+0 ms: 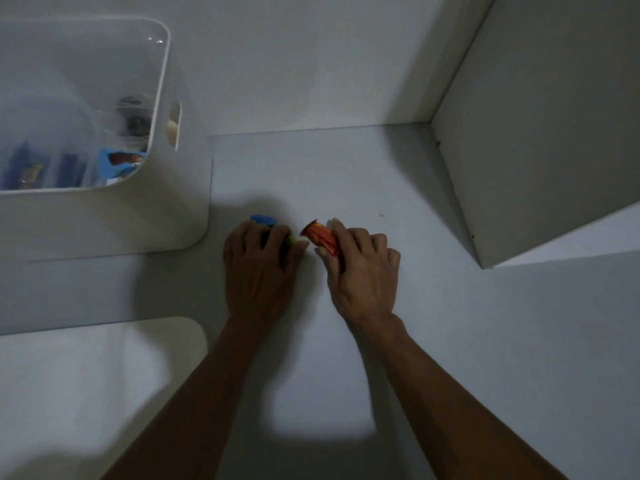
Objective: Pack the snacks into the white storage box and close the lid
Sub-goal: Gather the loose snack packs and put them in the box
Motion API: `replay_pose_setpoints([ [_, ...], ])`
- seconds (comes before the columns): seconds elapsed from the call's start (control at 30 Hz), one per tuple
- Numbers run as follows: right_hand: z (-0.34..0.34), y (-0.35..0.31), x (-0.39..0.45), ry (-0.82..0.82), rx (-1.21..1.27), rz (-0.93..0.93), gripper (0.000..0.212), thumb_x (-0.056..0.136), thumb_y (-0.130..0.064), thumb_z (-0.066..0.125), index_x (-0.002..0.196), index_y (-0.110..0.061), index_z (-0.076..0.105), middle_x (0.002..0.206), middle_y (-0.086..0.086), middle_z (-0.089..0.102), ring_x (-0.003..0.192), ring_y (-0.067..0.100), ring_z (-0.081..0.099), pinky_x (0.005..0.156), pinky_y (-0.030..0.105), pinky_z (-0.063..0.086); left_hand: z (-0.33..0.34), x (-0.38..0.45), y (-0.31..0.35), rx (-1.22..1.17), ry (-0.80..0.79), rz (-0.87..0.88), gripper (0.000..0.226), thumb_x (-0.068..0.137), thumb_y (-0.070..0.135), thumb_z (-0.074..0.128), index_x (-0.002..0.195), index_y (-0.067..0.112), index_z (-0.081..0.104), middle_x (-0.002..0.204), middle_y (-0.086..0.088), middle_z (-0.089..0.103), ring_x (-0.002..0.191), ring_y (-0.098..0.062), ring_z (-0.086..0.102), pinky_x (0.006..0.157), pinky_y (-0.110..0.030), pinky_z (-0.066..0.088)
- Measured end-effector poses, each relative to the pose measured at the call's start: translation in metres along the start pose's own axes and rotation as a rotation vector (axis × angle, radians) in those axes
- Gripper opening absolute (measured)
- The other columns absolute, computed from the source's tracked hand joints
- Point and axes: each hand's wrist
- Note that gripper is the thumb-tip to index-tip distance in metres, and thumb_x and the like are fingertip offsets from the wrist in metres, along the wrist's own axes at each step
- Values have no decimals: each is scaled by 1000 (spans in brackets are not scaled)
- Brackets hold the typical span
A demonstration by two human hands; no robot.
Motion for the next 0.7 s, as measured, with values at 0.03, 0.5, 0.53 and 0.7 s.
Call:
replay_pose_setpoints([
  [0.03, 3, 0, 2, 16, -14, -21, 42, 96, -49, 54, 133, -28, 57, 109, -4, 64, 91, 22, 53, 72, 37, 40, 0, 0, 1, 1, 2, 2, 35, 95, 49, 51, 106, 18, 64, 106, -8, 60, 113, -34, 49, 95, -46, 39],
  [0.5, -4, -16, 3, 0, 65, -24, 59, 96, -60, 43, 147, -30, 40, 124, 1, 58, 97, 21, 53, 68, 37, 47, 1, -7, 1, -147, 149, -19, 23, 88, 33, 67, 100, 13, 69, 98, -9, 64, 98, -33, 55, 77, -43, 48],
  [0.53, -1, -17, 7, -9, 32, -54, 56, 97, -61, 41, 145, -33, 42, 121, 0, 59, 95, 22, 53, 66, 38, 47, 0, -6, 0, -155, 145, -41, 23, 88, 33, 66, 100, 14, 68, 98, -9, 64, 98, -33, 55, 77, -44, 48],
  [0.7, 16, -20, 13, 86, -34, -116, 27, 100, -46, 51, 114, -32, 68, 99, -3, 62, 78, 24, 52, 54, 36, 39, 1, -6, -3, -184, 179, -101, 22, 92, 34, 61, 94, 12, 65, 93, -10, 62, 93, -34, 55, 77, -43, 46],
])
Point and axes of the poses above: each hand's wrist, its own x-axis towards the middle knuckle, its own z-axis out of the palm, y = z × x
